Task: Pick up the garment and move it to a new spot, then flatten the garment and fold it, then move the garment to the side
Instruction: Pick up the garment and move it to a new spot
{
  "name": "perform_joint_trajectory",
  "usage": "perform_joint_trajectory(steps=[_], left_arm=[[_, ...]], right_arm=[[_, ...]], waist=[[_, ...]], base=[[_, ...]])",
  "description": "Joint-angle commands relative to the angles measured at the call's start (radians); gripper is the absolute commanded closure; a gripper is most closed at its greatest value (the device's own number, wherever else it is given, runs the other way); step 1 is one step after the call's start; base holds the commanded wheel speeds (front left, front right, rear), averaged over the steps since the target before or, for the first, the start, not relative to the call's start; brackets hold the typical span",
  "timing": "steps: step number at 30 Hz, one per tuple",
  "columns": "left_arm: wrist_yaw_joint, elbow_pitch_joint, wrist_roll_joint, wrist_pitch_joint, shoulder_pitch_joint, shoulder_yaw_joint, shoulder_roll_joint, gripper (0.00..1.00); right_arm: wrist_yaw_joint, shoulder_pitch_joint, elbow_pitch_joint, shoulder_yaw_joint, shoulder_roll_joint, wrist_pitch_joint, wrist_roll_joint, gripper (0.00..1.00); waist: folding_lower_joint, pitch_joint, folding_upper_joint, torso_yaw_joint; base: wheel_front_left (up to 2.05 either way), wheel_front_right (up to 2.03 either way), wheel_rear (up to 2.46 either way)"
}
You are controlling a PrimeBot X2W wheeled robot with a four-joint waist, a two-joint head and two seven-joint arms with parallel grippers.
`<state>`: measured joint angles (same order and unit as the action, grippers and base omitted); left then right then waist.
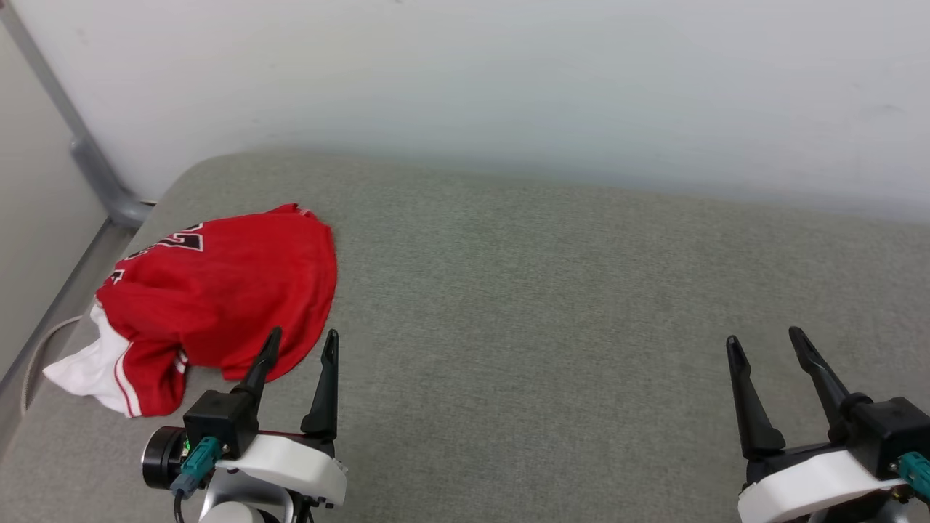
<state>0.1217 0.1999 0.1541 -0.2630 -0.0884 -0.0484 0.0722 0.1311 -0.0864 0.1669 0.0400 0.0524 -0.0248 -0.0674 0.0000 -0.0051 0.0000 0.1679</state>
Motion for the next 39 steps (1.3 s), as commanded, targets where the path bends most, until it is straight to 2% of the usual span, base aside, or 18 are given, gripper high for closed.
perform_joint_trajectory(steps=[1, 11, 19, 28, 32, 39], left_arm=[[-0.003, 0.001, 0.002, -0.003, -0.012, 0.004, -0.002, 0.00], [-0.008, 0.000, 0.004, -0.003, -0.009, 0.028, 0.002, 0.00], [-0.006, 0.001, 0.005, -0.003, 0.007, 0.040, 0.002, 0.00], [-0.001, 0.002, 0.005, -0.003, 0.005, 0.045, 0.002, 0.00], [-0.002, 0.005, 0.005, -0.003, 0.001, 0.048, 0.002, 0.00], [0.003, 0.056, 0.068, 0.008, -0.050, 0.051, 0.004, 0.00]], right_arm=[[-0.001, 0.003, 0.005, -0.007, -0.003, -0.002, 0.004, 0.00], [-0.001, 0.037, -0.016, -0.054, -0.003, -0.019, 0.009, 0.00], [-0.001, 0.047, -0.033, -0.065, -0.003, -0.029, -0.010, 0.00], [-0.001, 0.051, -0.054, -0.063, -0.003, -0.038, -0.022, 0.00], [-0.001, 0.053, -0.062, -0.058, -0.003, -0.037, -0.030, 0.00], [-0.001, 0.066, -0.060, -0.056, -0.001, -0.030, -0.012, 0.00]], waist=[[0.0000, 0.004, 0.0000, 0.051], [0.0000, 0.013, 0.0000, 0.197], [0.0000, 0.012, 0.0000, 0.270], [0.0000, 0.013, 0.0000, 0.294], [0.0000, 0.015, 0.0000, 0.290], [0.0000, 0.053, 0.0000, 0.266]], base=[[0.00, 0.00, 0.00], [0.00, 0.00, 0.00], [0.00, 0.00, 0.00], [0.00, 0.00, 0.00], [0.00, 0.00, 0.00], [0.00, 0.00, 0.00]])
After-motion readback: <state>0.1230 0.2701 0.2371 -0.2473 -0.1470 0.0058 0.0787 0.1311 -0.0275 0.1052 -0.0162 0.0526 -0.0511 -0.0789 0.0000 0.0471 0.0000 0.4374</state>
